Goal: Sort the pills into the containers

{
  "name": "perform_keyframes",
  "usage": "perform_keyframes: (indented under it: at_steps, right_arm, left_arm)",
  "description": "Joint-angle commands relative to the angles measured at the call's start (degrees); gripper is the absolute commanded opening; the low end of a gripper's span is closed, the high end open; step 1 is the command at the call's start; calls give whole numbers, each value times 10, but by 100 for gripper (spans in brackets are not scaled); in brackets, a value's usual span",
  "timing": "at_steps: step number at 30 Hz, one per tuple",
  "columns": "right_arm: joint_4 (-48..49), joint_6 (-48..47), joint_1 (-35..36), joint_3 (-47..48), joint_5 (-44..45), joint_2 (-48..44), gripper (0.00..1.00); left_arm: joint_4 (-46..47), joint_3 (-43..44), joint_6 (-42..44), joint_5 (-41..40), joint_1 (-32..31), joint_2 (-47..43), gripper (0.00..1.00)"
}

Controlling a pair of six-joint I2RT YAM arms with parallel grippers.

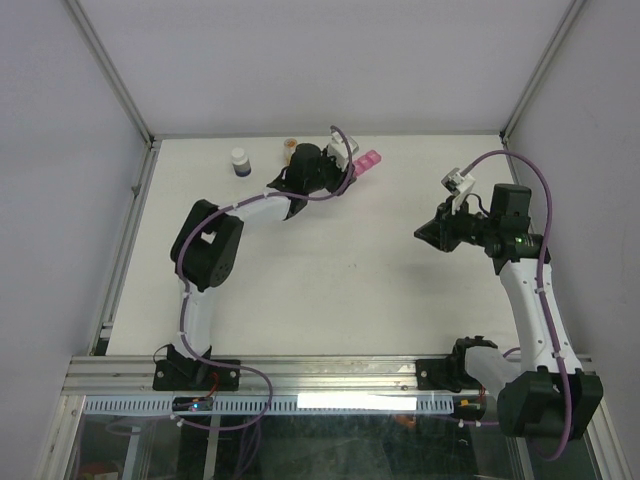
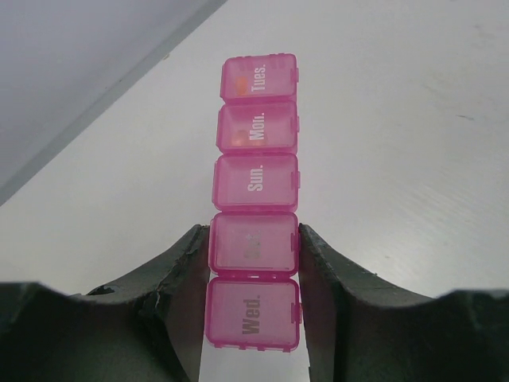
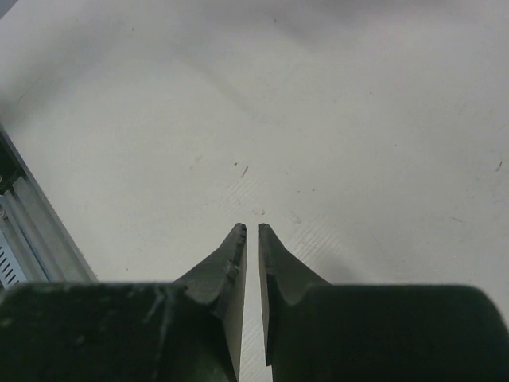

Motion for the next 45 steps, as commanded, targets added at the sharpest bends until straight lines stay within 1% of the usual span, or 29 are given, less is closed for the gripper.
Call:
perform_keyframes:
  at_steps: [1, 4, 7, 9, 11, 12, 15, 16, 18, 20, 22, 25, 26, 28, 29, 30, 31, 32, 35, 37, 39, 42, 45]
  right_arm:
    - [29, 19, -8, -2, -23, -11, 14]
    - [29, 18, -9, -5, -24, -9, 14]
    - [29, 17, -11, -6, -23, -8, 14]
    - [29, 17, -12, -6, -24, -7, 14]
    - [30, 16, -15, -8, -23, -7, 14]
    - [30, 15, -16, -9, -23, -8, 14]
    - [29, 13, -22, -10, -22, -4, 15]
    - [29, 12, -24, -10, -22, -3, 15]
    - [25, 5, -29, -9, -25, -3, 23]
    - [22, -8, -36, -9, -25, -10, 31]
    - [23, -20, -46, -8, -24, -23, 41]
    - [33, -34, -56, -3, -18, -47, 60]
    - [35, -41, -56, 3, -6, -56, 66]
    - [72, 8, -57, 14, 48, -75, 77]
    - [89, 43, -57, 25, 92, -85, 85]
    - [101, 74, -57, 39, 135, -99, 97]
    - [110, 108, -56, 54, 181, -109, 98]
    - [114, 119, -57, 71, 197, -117, 98]
    - [60, 119, -57, 162, 156, -108, 99]
    - [52, 160, -57, 196, 136, -107, 98]
    - [53, 213, -56, 224, 136, -108, 99]
    - [34, 278, -56, 275, 173, -107, 99]
    - [19, 287, -57, 315, 202, -104, 99]
  left_arm:
    - [-53, 105, 16, 19, 24, 70, 24]
    - [-75, 175, 14, 34, 33, 126, 24]
    - [-97, 235, 16, 29, 38, 168, 24]
    - [-99, 263, 12, 18, 40, 186, 32]
    - [-100, 282, 6, 8, 43, 199, 44]
    - [-101, 289, 1, 4, 44, 202, 54]
    - [-100, 293, -19, 1, 46, 194, 92]
    - [-100, 292, -26, -1, 47, 187, 98]
    - [-100, 285, -47, -6, 46, 163, 99]
    - [-100, 264, -82, -3, 47, 118, 99]
    - [-99, 222, -120, 24, 46, 42, 99]
    - [-83, 137, -194, 70, 46, -79, 99]
    - [-74, 104, -216, 83, 46, -121, 99]
    - [-47, 26, -258, 98, 46, -216, 99]
    - [-32, -16, -277, 101, 47, -261, 99]
    - [-20, -52, -292, 101, 47, -307, 99]
    - [-13, -89, -305, 101, 47, -348, 99]
    - [-14, -119, -317, 101, 48, -393, 99]
    - [-51, -176, -336, 102, 49, -504, 99]
    - [-86, -189, -341, 94, 49, -566, 99]
    - [-121, -190, -346, 84, 49, -620, 99]
    - [-174, -179, -349, 74, 49, -685, 99]
    - [-209, -165, -348, 71, 49, -720, 99]
